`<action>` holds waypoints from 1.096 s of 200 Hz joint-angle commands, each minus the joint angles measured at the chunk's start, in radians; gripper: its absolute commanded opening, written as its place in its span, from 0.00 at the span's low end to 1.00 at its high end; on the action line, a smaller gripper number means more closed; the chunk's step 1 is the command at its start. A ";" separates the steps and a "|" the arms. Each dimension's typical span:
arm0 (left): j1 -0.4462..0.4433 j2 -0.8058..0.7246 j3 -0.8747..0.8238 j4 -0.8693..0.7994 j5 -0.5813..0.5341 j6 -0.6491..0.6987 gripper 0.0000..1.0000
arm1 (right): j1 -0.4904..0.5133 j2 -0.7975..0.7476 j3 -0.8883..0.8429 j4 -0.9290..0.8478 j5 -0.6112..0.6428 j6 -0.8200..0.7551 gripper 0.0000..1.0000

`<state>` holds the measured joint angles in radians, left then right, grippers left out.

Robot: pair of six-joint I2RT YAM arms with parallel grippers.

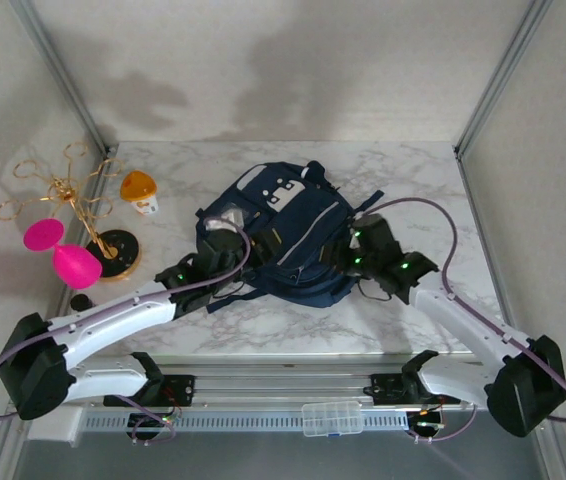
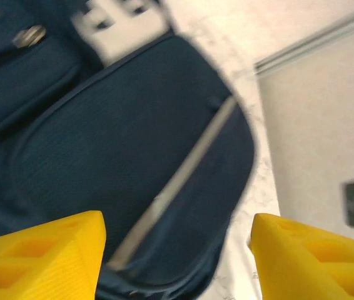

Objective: Pack the student bag
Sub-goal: Close the student bag at the center of the table, then zip the student bag at the center of the table.

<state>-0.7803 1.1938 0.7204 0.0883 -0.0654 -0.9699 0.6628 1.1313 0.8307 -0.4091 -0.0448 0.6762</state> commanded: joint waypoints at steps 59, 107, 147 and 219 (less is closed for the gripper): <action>0.029 0.082 -0.092 0.209 0.006 -0.323 0.62 | 0.334 0.255 0.182 -0.146 0.332 0.030 0.46; 0.030 0.107 -0.100 0.195 -0.092 -0.362 0.49 | 0.346 0.343 0.198 -0.128 0.394 0.030 0.41; 0.044 0.149 -0.095 0.215 -0.091 -0.361 0.38 | 0.343 0.407 0.212 -0.081 0.417 0.040 0.36; 0.082 0.214 -0.082 0.181 -0.143 -0.349 0.19 | 0.318 0.390 0.185 -0.062 0.487 0.036 0.17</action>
<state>-0.7177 1.3865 0.6025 0.2779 -0.1589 -1.3285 0.9993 1.5364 1.0180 -0.4984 0.3519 0.7097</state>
